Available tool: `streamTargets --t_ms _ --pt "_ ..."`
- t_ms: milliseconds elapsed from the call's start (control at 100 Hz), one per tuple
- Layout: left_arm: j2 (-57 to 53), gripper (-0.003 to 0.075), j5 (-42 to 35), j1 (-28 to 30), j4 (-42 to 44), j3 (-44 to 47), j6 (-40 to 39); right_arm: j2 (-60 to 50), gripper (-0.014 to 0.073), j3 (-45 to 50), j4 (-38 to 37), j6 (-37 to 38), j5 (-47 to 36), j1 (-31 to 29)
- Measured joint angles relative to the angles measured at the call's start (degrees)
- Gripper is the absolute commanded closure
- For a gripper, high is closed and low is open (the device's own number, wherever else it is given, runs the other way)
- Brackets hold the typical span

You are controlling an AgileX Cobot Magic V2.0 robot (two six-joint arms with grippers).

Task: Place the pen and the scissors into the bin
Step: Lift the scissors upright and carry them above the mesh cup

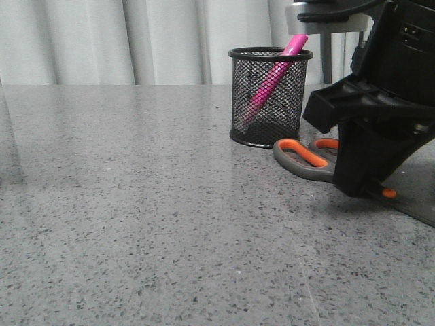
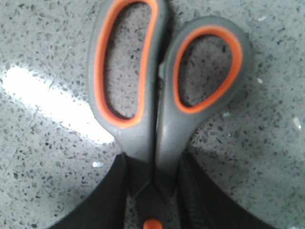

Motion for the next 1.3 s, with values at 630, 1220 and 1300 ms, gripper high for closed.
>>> streamTargets --t_ms 630,1220,1300 --pt "0.0 0.0739 0.0 0.0 0.0 0.0 0.0 -21.6 0.0669 11.6 -0.9 0.0 -45.0 0.0" --pt "0.0 0.0739 0.0 0.0 0.0 0.0 0.0 0.8 0.0670 9.6 -1.3 0.0 -85.7 -4.0" --pt "0.0 0.0739 0.0 0.0 0.0 0.0 0.0 2.1 0.0670 9.6 -0.9 0.0 -85.6 -4.2"
